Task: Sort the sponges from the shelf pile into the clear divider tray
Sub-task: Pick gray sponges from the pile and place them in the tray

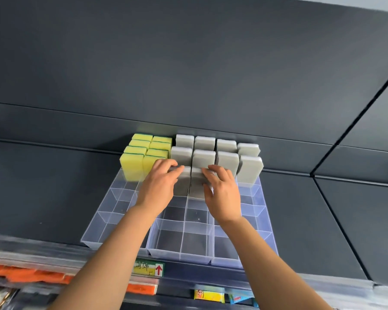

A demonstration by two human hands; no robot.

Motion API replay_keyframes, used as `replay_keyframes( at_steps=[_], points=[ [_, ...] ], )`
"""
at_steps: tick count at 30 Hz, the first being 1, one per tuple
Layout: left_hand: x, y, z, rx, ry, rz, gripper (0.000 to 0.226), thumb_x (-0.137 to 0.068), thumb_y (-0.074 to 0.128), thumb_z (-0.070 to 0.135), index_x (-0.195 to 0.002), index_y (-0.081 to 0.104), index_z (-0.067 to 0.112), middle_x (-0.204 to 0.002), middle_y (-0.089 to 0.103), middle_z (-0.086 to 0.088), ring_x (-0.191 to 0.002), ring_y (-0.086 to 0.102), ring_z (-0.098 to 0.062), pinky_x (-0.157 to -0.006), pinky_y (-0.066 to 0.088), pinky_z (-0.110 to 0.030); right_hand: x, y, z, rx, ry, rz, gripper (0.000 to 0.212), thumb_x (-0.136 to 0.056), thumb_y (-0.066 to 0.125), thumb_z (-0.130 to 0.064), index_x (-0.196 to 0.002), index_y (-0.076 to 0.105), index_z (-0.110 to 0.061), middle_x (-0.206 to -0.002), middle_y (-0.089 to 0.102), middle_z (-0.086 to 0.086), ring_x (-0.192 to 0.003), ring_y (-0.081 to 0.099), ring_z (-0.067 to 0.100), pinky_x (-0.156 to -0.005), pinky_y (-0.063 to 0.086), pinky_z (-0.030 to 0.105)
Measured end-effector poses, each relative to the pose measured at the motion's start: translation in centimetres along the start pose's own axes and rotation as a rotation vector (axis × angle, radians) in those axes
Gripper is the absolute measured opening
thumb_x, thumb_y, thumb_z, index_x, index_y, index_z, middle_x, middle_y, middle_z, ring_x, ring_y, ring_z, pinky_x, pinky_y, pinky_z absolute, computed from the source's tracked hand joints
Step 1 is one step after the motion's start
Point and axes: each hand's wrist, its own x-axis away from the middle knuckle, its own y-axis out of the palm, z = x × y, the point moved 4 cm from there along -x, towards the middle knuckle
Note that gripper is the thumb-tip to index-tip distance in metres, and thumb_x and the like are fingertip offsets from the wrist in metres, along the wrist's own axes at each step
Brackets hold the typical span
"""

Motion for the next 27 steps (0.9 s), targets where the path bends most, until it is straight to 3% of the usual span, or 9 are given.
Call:
replay_keyframes(
  at_steps=[4,8,13,21,27],
  points=[
    [0.3,-0.1,0.1,-0.036,0.017,0.01,0.037,-0.069,0.072,-0.011,-0.103,0.069,0.002,-0.102,0.064,-0.012,-0.093,0.058,-0.033,-0.072,0.055,-0.04,0.1,-0.1,-0.2,0.052,-0.027,-0.017,0.043,-0.068,0.069,0.008,-0.108,0.065,-0.007,-0.111,0.063,0.01,-0.091,0.059,0.032,-0.067,0.055,0.033],
    [0.3,-0.3,0.3,-0.08,0.027,0.004,0.034,-0.071,0.074,-0.002,-0.104,0.067,0.002,-0.104,0.064,-0.014,-0.095,0.059,-0.034,-0.074,0.054,-0.043,0.4,-0.1,-0.6,0.09,0.008,-0.074,0.053,-0.069,0.067,0.008,-0.119,0.058,-0.008,-0.124,0.058,0.012,-0.102,0.057,0.033,-0.067,0.056,0.037],
    [0.5,-0.5,1.8,-0.123,0.062,-0.005,0.037,-0.072,0.075,0.01,-0.107,0.066,0.006,-0.11,0.064,-0.011,-0.103,0.059,-0.032,-0.08,0.05,-0.041,1.7,-1.1,0.0,0.161,0.077,-0.092,0.063,-0.073,0.072,-0.003,-0.131,0.05,-0.007,-0.139,0.047,0.016,-0.123,0.049,0.035,-0.091,0.048,0.041],
    [-0.5,1.1,8.0,-0.127,0.2,-0.003,0.048,-0.065,0.078,0.004,-0.11,0.065,0.006,-0.115,0.063,-0.013,-0.107,0.059,-0.032,-0.086,0.049,-0.043,4.8,-6.3,3.8,0.341,0.229,-0.058,0.06,-0.072,0.078,-0.022,-0.127,0.054,-0.011,-0.134,0.053,0.013,-0.126,0.048,0.032,-0.099,0.042,0.045],
    [-1.2,5.1,15.1,-0.08,0.345,-0.064,0.055,-0.05,0.081,-0.006,-0.102,0.067,0.007,-0.103,0.064,-0.011,-0.094,0.061,-0.031,-0.073,0.053,-0.037,8.3,-11.4,8.8,0.43,0.366,-0.051,0.061,-0.065,0.083,-0.023,-0.12,0.059,-0.009,-0.126,0.058,0.015,-0.121,0.052,0.034,-0.094,0.045,0.047]
  ],
)
